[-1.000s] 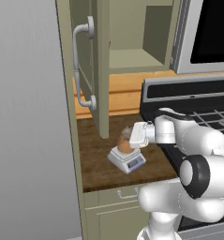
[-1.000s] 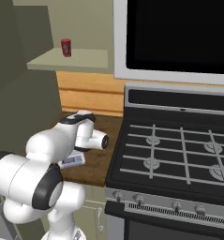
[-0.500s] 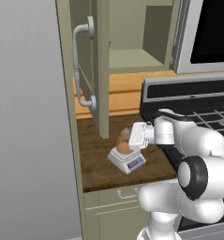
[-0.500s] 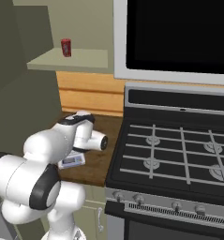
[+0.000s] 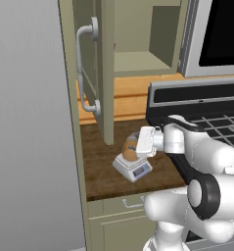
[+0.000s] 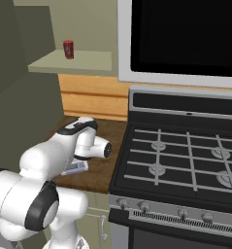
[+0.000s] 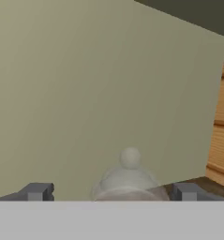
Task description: Pick the honey bottle and place it on the digital scale for weighing, and close the cabinet.
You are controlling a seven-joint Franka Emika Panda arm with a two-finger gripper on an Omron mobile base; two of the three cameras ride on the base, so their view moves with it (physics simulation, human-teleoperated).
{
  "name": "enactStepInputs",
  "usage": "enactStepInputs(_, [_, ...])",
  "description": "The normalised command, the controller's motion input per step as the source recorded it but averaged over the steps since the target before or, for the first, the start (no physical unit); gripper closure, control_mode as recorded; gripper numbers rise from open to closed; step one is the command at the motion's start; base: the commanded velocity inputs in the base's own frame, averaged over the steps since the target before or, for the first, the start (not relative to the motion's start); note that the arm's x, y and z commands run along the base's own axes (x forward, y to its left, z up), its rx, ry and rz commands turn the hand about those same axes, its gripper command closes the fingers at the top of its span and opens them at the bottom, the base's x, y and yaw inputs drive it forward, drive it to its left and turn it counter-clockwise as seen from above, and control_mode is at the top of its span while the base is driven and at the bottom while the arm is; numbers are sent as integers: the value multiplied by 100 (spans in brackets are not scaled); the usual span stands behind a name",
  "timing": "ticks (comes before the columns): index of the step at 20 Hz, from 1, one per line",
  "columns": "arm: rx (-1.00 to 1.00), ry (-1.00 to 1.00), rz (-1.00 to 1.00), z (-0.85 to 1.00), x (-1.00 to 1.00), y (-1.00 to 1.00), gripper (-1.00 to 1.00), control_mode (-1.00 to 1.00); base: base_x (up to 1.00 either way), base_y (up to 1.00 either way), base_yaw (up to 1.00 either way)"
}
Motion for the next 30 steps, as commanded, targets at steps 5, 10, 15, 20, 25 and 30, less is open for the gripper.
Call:
enactStepInputs(5, [0, -11, 0, 19, -6, -4, -100, -100, 0, 0, 0])
enactStepInputs(10, [0, -20, 0, 48, -21, -12, -100, -100, 0, 0, 0])
enactStepInputs(15, [0, -27, 0, 59, -35, -2, -100, -100, 0, 0, 0])
enactStepInputs(20, [-1, -32, 0, 67, -68, 0, -100, -100, 0, 0, 0])
enactStepInputs(25, [-8, -48, 0, 76, -100, 1, -100, -100, 0, 0, 0])
enactStepInputs(30, [-11, -48, 0, 98, -100, 3, -100, -100, 0, 0, 0])
